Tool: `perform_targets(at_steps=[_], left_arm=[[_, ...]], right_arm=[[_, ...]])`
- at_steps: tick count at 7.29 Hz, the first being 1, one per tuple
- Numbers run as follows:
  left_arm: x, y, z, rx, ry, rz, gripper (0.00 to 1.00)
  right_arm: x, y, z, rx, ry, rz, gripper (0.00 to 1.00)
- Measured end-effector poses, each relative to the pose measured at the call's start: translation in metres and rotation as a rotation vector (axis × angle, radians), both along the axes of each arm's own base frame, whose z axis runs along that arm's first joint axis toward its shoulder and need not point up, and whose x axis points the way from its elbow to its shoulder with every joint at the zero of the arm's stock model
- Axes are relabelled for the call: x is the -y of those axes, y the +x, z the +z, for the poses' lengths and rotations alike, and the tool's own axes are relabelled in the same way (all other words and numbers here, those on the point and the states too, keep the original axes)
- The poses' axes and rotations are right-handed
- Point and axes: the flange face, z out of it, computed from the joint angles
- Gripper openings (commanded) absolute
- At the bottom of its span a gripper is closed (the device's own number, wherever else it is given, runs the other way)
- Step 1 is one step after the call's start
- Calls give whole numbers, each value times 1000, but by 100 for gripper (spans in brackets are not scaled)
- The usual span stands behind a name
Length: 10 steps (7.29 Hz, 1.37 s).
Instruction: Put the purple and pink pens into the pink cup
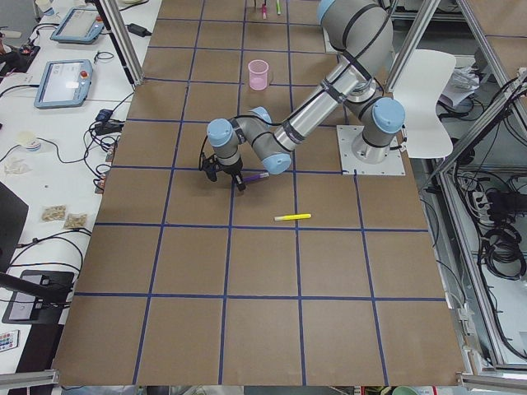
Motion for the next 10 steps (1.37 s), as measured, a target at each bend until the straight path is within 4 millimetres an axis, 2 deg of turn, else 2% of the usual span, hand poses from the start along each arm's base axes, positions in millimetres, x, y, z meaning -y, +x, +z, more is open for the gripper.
perform_targets(at_steps=[2, 4, 5, 6, 7, 8, 10], left_arm=[[0, -1, 2, 2, 1, 6, 62], [0, -3, 3, 2, 1, 7, 57], [-1, -4, 5, 2, 0, 6, 37], [-1, -4, 5, 1, 2, 6, 25], [-1, -5, 4, -2, 7, 5, 17], [-2, -5, 3, -4, 11, 5, 0], [-1, -5, 2, -4, 12, 16, 0]], right_arm=[[0, 0, 1, -2, 0, 6, 11], [-1, 0, 2, -1, -3, 19, 8], [-1, 0, 2, -1, -3, 21, 7], [-1, 0, 2, -1, -2, 21, 1], [0, 0, 4, -2, -2, 16, 0], [2, -2, 14, -13, -10, 6, 0], [9, 5, 64, -47, -34, -36, 0]])
